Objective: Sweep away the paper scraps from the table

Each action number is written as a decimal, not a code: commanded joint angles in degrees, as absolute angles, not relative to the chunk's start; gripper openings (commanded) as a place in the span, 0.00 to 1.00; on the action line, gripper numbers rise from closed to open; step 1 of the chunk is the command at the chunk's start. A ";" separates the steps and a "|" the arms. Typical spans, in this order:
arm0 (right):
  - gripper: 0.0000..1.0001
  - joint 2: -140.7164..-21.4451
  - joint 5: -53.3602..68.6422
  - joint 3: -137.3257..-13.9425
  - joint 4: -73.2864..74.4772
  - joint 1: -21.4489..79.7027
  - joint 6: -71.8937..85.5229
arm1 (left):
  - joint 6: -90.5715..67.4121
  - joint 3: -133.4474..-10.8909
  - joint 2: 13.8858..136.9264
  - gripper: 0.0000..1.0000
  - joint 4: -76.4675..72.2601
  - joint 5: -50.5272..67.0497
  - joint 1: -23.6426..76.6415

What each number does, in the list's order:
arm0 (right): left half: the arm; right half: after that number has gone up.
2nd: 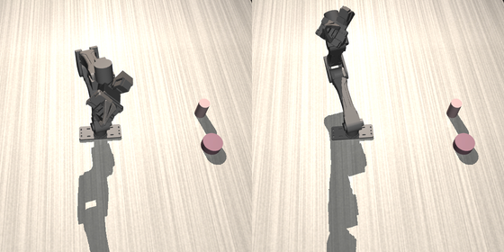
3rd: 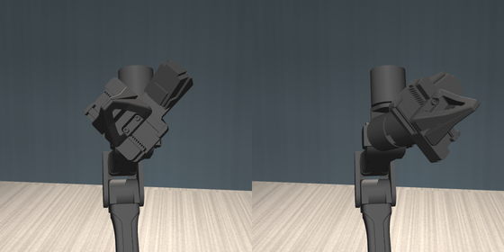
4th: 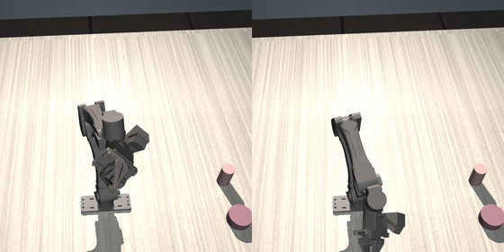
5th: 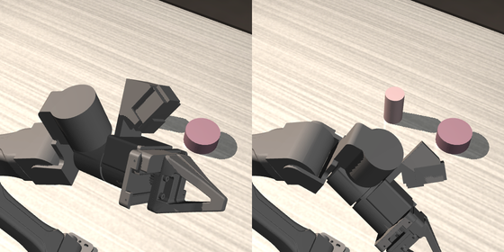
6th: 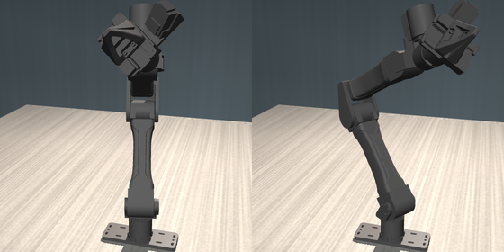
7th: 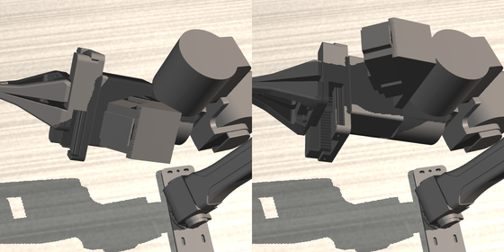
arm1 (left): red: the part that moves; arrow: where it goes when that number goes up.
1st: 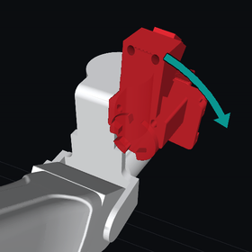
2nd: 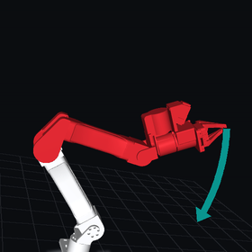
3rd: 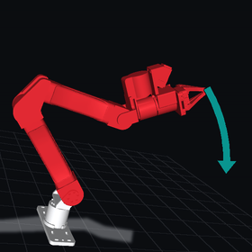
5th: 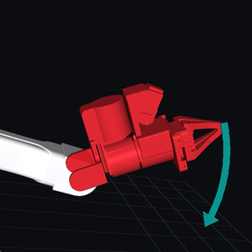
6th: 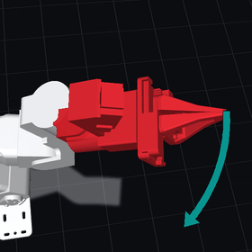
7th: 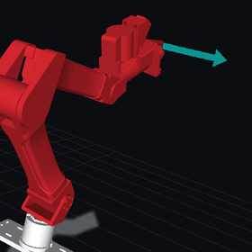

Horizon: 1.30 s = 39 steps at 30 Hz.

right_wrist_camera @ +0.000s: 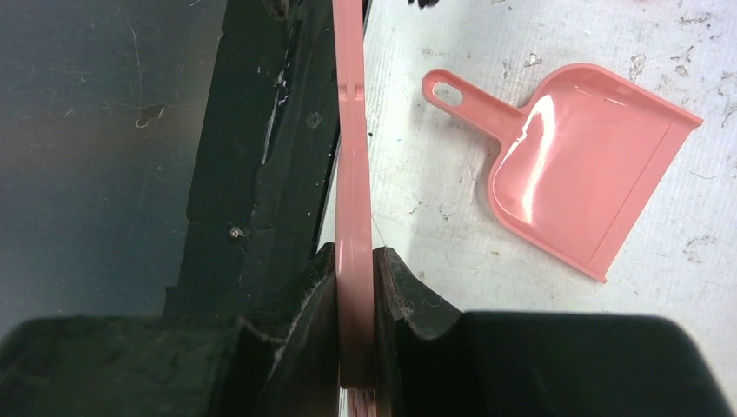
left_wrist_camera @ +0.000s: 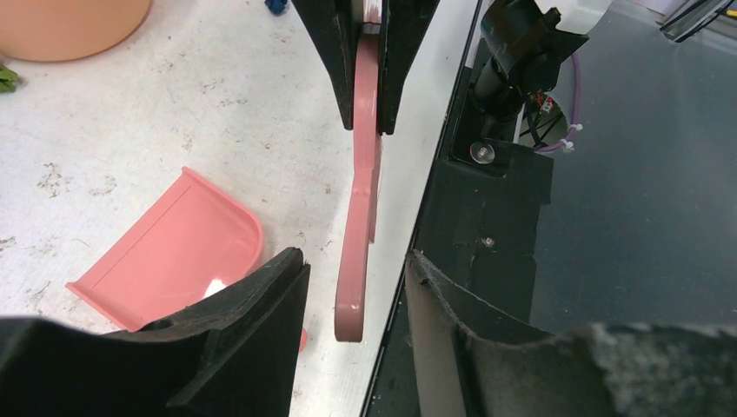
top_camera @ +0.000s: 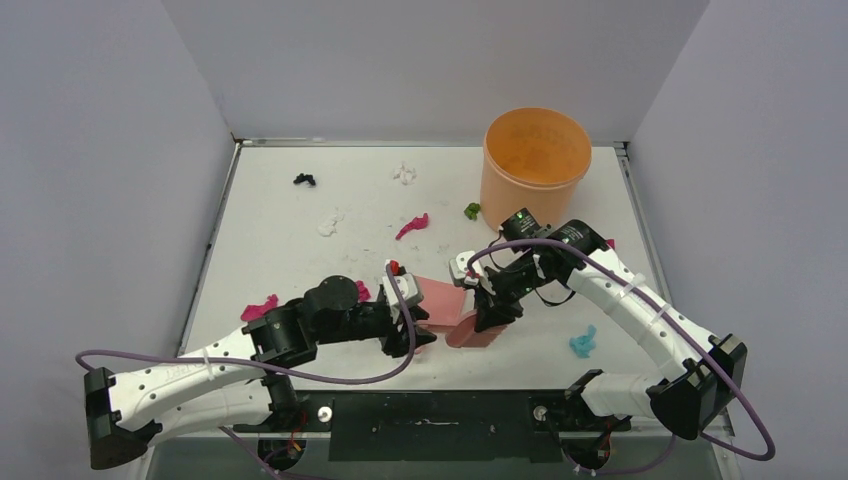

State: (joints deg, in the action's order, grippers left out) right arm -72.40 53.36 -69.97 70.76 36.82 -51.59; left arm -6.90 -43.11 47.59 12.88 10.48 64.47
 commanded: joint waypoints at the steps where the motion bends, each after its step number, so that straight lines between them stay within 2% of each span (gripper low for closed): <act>1: 0.05 -72.50 54.65 -71.04 69.26 36.98 -50.55 | -8.32 -42.35 48.24 0.41 4.45 11.04 64.81; 9: 0.05 -72.21 54.31 -70.14 68.70 36.99 -50.29 | -8.96 -42.07 49.69 0.31 1.51 12.13 64.82; 13: 0.05 -72.05 54.15 -69.93 68.34 36.94 -50.01 | -8.88 -42.17 51.15 0.23 1.74 13.21 64.78; 17: 0.05 -71.90 53.99 -69.96 68.20 36.91 -49.84 | -8.62 -42.62 51.98 0.21 3.30 12.75 64.78; 21: 0.05 -71.77 53.75 -69.65 67.95 36.87 -49.66 | -8.61 -42.45 51.65 0.13 2.98 12.57 64.78; 24: 0.05 -71.59 53.70 -69.53 67.94 36.89 -49.50 | -8.90 -42.41 51.52 0.12 2.31 12.57 64.79; 28: 0.05 -71.43 53.53 -69.13 67.59 36.88 -48.97 | -9.80 -42.01 51.66 0.17 0.83 12.30 64.79; 31: 0.05 -71.28 53.57 -69.08 67.28 36.89 -48.56 | -10.01 -42.50 52.39 0.12 0.79 12.69 64.79; 35: 0.06 -71.03 53.35 -68.69 66.83 36.86 -48.05 | -10.27 -42.54 52.84 0.00 0.79 13.35 64.84; 37: 0.10 -70.64 53.10 -68.40 66.04 36.81 -47.28 | -10.40 -42.46 52.53 0.00 1.31 12.81 64.82; 39: 0.30 -70.01 50.83 -67.70 63.03 36.66 -43.75 | -10.94 -42.37 51.35 0.00 2.82 11.29 64.82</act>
